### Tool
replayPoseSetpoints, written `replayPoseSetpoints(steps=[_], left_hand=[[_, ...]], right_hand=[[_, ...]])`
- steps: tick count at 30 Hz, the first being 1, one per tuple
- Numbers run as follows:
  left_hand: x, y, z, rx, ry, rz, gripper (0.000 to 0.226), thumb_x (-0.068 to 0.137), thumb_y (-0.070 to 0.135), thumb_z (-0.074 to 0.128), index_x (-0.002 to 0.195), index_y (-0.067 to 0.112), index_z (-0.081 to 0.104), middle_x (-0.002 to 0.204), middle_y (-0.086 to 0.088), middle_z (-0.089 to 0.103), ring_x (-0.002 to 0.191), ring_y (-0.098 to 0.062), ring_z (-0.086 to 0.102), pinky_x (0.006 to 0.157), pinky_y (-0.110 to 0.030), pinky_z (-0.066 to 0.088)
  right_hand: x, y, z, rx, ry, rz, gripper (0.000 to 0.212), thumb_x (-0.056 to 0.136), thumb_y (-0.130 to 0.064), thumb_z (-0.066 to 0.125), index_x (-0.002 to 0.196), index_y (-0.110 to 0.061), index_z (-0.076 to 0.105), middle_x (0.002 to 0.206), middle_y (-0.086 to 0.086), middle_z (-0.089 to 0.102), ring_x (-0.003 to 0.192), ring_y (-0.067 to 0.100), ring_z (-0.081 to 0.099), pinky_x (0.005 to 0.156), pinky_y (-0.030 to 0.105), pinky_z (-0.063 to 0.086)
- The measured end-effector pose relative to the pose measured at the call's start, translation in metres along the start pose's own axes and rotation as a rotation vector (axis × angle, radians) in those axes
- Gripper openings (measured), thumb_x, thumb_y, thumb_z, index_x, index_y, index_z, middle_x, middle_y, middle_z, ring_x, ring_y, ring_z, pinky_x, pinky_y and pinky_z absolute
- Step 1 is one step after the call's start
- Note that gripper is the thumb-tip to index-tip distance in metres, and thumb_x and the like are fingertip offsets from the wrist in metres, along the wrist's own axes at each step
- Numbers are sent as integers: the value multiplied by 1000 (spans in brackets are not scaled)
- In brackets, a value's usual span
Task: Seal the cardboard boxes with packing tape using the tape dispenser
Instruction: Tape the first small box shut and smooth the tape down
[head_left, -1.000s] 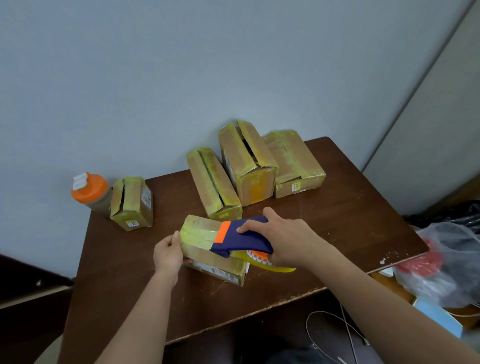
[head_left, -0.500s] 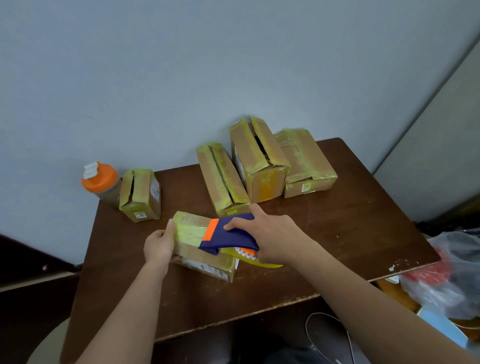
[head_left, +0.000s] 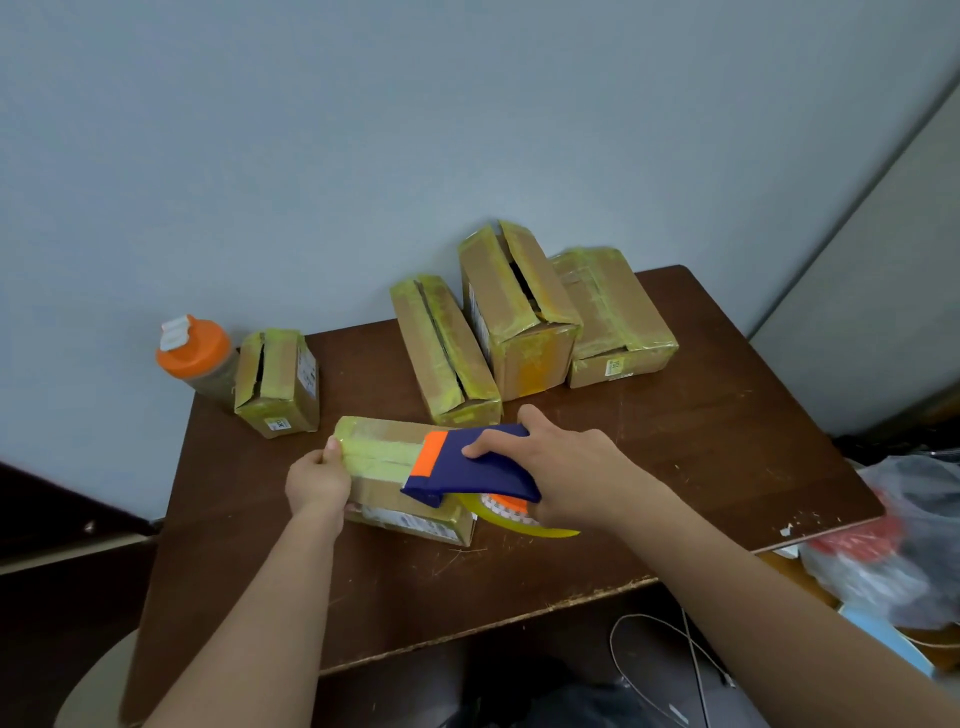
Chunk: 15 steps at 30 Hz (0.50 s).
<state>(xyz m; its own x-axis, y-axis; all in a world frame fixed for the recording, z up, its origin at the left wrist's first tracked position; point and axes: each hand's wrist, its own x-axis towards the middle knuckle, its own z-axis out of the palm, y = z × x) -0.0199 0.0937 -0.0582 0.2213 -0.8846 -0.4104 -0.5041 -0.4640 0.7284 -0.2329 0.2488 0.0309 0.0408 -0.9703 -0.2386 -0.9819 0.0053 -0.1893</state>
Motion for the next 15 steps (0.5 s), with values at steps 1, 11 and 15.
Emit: replayPoseSetpoints(steps=[1,11,15], left_hand=[[2,-2,-1,1,7,10,40,102,39,41,111,6,61,103,-11,53,86,-27,51,60,-36,50],[1,-9,9,64,19,103,36,101,41,40,99,12,61,95,-9,59,87,-29,54,80,-47,51],[3,-11,9,64,19,90,38,101,41,40,102,10,62,97,-9,58,92,-31,54,84,-46,48]], right_hand=[[-4,4,-1,-6,2,8,70,88,-33,65,137,-53,19,125,2,34,81,22,59,63,30,51],[-22,28,2,-6,53,30,73,86,-34,67,135,-55,18,123,0,31,85,20,58,64,30,52],[-22,25,12,-18,29,32,76,85,-30,68,135,-54,16,124,1,31,90,21,60,67,31,54]])
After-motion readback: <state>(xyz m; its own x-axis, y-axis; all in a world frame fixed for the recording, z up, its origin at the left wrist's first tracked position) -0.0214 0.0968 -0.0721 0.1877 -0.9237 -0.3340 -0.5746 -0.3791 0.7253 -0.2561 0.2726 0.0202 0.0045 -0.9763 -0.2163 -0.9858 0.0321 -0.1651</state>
